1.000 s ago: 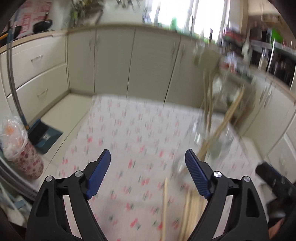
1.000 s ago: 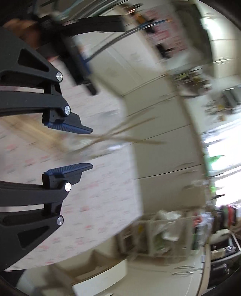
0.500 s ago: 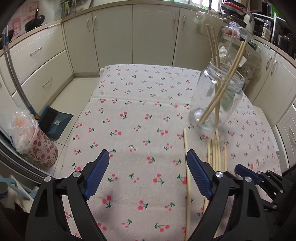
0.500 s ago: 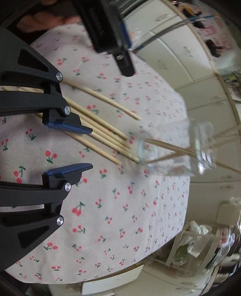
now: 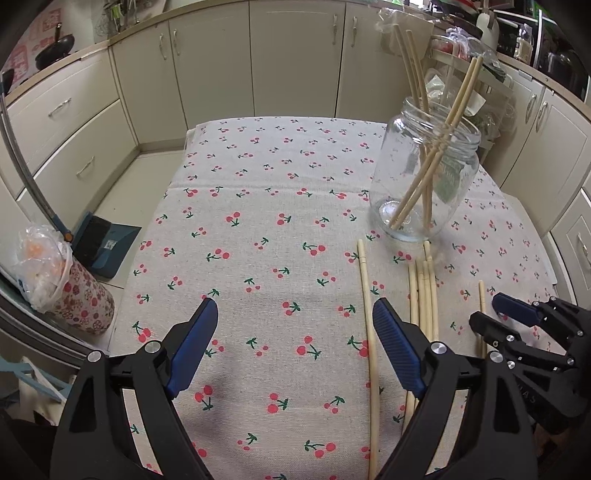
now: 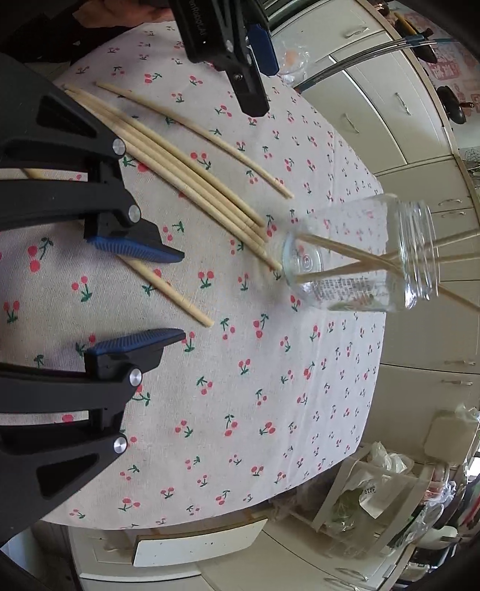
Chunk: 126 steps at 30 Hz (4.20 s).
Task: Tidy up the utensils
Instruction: 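Move the open left gripper back toward the loose chopsticks, then close the left gripper on a wooden chopstick while the right gripper closes on another, then lift the left gripper's chopstick over the glass jar and release it while the right gripper carries its chopstick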
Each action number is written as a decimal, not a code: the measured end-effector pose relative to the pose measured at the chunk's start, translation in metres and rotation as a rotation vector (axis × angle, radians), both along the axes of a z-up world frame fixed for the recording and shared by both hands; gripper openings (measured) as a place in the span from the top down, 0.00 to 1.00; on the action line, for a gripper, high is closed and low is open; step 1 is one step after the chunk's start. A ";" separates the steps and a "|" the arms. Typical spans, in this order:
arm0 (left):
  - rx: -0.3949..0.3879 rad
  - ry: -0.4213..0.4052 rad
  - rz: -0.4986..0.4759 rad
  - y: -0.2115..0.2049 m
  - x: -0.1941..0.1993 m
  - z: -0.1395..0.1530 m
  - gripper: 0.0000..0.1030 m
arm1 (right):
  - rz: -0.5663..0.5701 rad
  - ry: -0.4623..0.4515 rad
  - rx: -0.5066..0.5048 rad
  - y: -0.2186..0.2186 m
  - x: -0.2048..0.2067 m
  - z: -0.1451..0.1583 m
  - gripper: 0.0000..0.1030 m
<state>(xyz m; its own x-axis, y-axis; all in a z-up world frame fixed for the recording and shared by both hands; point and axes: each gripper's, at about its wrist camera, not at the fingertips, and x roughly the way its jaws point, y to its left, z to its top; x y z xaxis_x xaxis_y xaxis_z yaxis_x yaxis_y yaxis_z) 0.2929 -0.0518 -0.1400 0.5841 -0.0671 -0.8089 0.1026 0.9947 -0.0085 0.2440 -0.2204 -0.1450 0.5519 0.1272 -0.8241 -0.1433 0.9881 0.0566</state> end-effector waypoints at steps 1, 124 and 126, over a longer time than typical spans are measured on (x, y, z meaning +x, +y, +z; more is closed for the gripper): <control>0.003 0.000 0.000 0.000 0.000 0.000 0.20 | 0.000 -0.003 -0.003 0.000 0.000 0.000 0.64; -0.522 -0.657 0.077 -0.023 0.082 0.170 0.95 | -0.230 -0.331 0.600 -0.084 -0.015 0.070 0.95; -0.511 -0.671 0.083 -0.026 0.086 0.170 0.95 | -0.231 -0.331 0.606 -0.085 -0.014 0.069 0.95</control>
<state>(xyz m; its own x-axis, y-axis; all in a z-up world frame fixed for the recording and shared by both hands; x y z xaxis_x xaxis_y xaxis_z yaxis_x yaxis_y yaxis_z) 0.3792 -0.0781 0.0298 0.9489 -0.2655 -0.1706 0.1731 0.8898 -0.4222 0.2300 -0.3052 -0.0760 0.8279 0.3581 -0.4317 -0.0387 0.8042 0.5930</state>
